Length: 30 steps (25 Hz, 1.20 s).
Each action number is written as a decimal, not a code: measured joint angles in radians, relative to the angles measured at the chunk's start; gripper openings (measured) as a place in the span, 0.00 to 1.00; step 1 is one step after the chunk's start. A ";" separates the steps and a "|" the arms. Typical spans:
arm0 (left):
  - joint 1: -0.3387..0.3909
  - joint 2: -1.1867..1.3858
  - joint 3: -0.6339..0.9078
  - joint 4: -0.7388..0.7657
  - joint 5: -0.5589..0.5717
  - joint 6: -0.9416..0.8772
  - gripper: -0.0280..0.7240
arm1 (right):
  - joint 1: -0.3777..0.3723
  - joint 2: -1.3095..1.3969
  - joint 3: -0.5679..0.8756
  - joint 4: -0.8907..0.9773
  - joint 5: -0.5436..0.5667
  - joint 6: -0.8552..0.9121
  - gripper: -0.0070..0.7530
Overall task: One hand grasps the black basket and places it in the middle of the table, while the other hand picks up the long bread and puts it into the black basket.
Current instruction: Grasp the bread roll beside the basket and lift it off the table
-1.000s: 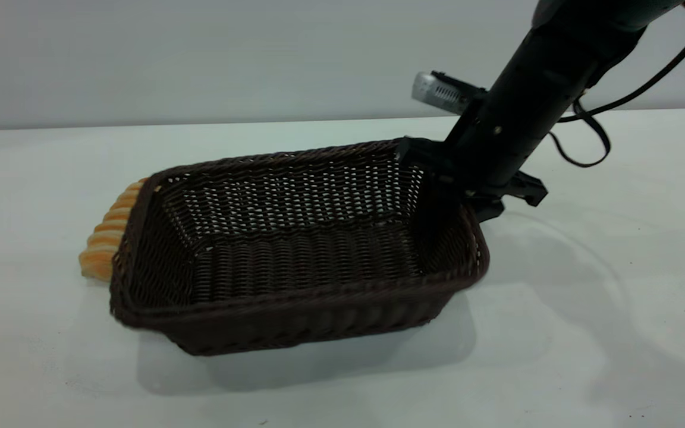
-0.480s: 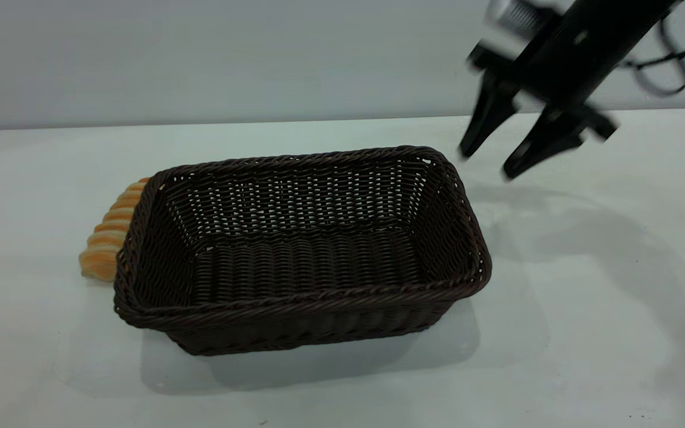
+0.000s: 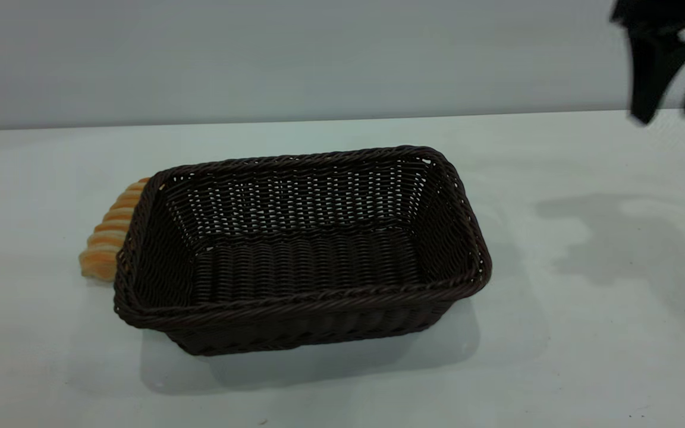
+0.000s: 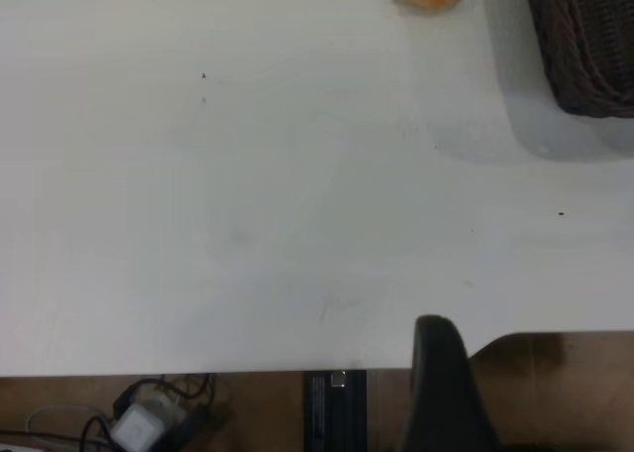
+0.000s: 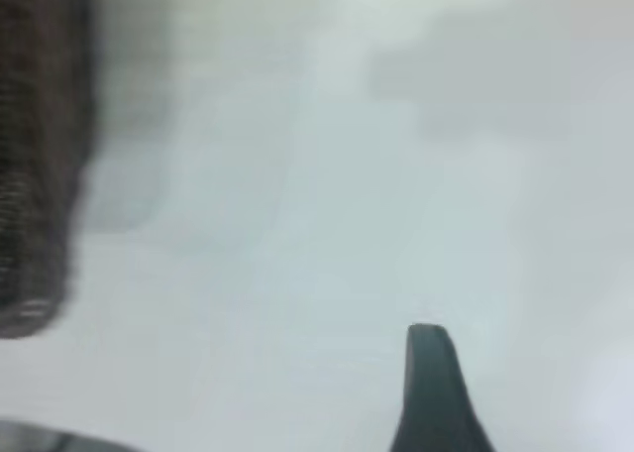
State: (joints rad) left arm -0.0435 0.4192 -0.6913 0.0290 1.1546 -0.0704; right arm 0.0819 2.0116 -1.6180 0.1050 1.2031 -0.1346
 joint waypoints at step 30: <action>0.000 0.856 -0.161 -0.001 -0.308 0.070 0.70 | 0.227 -0.887 0.503 -0.062 0.037 0.107 0.70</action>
State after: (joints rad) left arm -0.0435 1.2748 -0.8521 0.0281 0.8467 0.0000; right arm 0.3092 1.1246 -1.1154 0.0435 1.2405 -0.0279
